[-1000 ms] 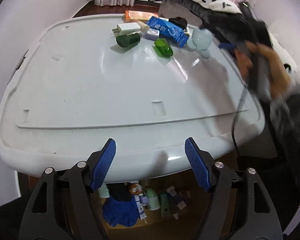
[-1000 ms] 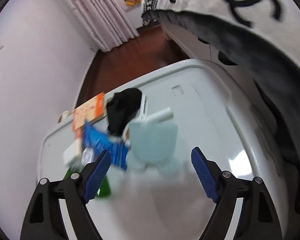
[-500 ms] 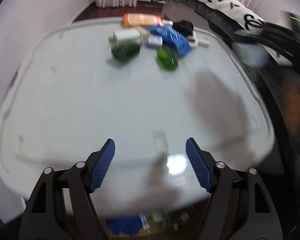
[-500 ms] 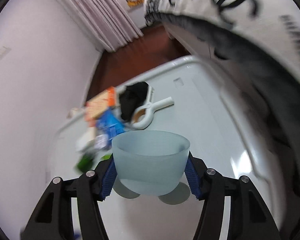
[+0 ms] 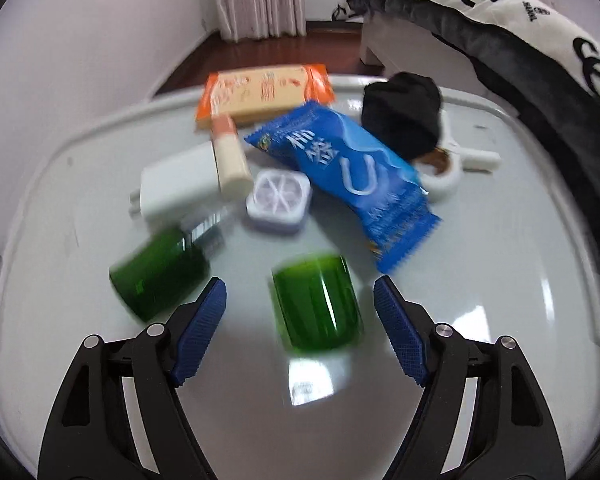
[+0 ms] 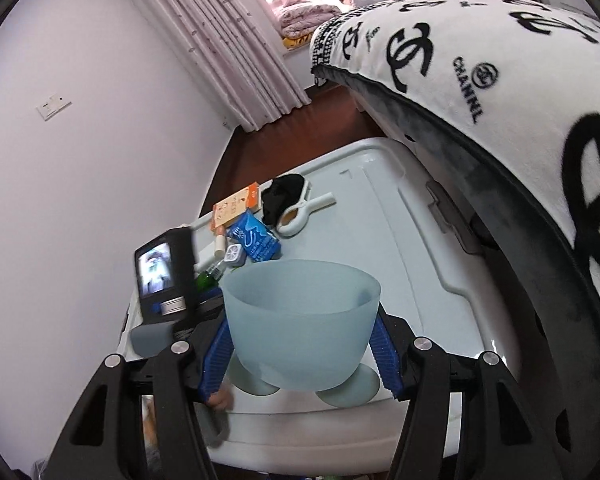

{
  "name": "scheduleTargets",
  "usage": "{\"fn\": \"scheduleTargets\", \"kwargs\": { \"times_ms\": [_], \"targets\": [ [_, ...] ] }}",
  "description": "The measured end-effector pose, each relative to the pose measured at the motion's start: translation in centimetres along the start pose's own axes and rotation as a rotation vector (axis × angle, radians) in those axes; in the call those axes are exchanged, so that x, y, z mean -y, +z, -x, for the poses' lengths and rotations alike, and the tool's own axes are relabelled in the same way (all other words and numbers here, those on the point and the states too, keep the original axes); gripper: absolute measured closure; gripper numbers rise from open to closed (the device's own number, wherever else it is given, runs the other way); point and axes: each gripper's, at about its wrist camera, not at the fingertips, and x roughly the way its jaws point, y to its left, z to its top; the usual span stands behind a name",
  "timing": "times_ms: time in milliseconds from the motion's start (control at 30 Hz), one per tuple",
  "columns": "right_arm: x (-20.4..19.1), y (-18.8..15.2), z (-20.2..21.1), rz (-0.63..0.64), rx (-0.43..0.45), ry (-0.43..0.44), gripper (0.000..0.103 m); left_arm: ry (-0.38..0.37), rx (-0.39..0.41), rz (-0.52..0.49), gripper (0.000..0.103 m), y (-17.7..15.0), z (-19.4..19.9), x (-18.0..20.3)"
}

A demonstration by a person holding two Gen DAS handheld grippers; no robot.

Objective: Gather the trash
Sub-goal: 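Grasp the pale blue cup with the right tool while the left tool grasps the green cup, then drop the green cup with the left tool while the right tool drops the pale blue cup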

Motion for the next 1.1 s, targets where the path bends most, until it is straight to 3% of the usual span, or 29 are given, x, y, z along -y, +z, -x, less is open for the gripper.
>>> {"fn": "scheduleTargets", "kwargs": {
  "times_ms": [67,300,500,600,700,867,933,1000,1100],
  "targets": [
    [0.1,0.1,-0.3,-0.010,-0.008,0.006,0.043,0.028,0.031,-0.037,0.062,0.1,0.1,0.2],
    [-0.5,-0.5,-1.3,0.015,-0.034,-0.028,0.043,-0.055,0.021,-0.019,0.066,-1.7,3.4,-1.4],
    [-2.5,-2.4,-2.3,0.094,-0.075,0.016,0.043,-0.146,0.124,-0.052,0.066,-6.5,14.9,-4.6],
    [-3.8,-5.0,-1.8,0.137,-0.104,0.050,0.043,-0.145,0.151,-0.079,0.066,-10.7,20.7,-6.6],
    [-4.8,-8.4,-0.4,0.138,-0.127,0.084,0.043,-0.123,0.154,-0.092,0.066,-15.3,23.7,-8.2],
    [-6.6,-15.7,2.1,0.213,-0.222,0.081,0.043,-0.178,0.073,-0.038,0.066,-22.2,22.7,-9.9],
    [-6.7,-17.8,2.0,0.234,-0.277,0.069,0.043,-0.195,-0.018,-0.027,0.066,-24.6,20.6,-9.8],
    [-6.4,-19.5,1.4,0.241,-0.332,0.044,0.043,-0.215,-0.092,-0.023,0.066,-25.6,19.2,-9.8],
    [-5.4,-21.4,0.1,0.230,-0.407,0.008,0.043,-0.225,-0.105,-0.018,0.066,-25.8,19.0,-10.0]
  ]
}}
